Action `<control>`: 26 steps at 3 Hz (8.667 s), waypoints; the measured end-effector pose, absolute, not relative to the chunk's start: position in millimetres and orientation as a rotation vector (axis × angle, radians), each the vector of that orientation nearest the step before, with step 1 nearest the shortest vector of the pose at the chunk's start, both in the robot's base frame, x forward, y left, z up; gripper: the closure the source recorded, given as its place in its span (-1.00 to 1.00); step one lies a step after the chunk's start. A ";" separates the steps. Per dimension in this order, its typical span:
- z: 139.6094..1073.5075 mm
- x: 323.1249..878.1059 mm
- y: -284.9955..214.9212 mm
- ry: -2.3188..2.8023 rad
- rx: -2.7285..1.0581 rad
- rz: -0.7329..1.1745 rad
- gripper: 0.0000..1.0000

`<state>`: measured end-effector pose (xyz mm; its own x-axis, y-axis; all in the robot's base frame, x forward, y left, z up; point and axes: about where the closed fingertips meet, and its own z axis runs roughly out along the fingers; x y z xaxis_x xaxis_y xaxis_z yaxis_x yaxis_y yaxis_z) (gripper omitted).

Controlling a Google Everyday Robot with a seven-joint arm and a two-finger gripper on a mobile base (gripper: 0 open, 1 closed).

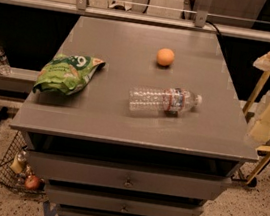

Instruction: Move orange near green rice chip bag

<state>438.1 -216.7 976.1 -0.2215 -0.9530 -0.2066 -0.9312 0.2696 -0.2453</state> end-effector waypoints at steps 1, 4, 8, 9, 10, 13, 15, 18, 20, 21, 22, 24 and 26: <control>976.2 438.2 -216.7 2.232 -1.725 -0.098 -1.00; 957.7 580.7 -227.1 2.151 -1.413 -0.062 -1.00; 942.5 672.5 -178.6 2.068 -1.085 0.196 -1.00; 916.8 700.9 -144.7 2.082 -1.084 0.218 -1.00; 885.6 719.1 -112.8 2.109 -1.100 0.234 -1.00; 852.0 770.2 -95.4 2.157 -0.950 0.282 -0.50; 865.1 769.9 -85.5 2.088 -0.996 0.304 0.43; 903.7 742.9 -45.4 1.879 -1.239 0.411 1.00; 898.2 681.9 59.6 1.689 -1.619 0.595 1.00; 890.3 647.2 98.8 1.585 -1.787 0.705 1.00; 865.8 624.4 114.8 1.570 -1.891 0.808 1.00; 835.8 630.8 102.9 1.657 -1.912 0.797 0.94; 833.5 631.5 104.2 1.661 -1.914 0.798 0.19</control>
Offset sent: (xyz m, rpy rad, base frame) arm 0.0973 -0.0142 0.0026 0.1453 -0.1187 -0.0325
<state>631.5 104.2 833.5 0.0931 -0.7088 -0.6992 -0.9888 -0.1478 0.0181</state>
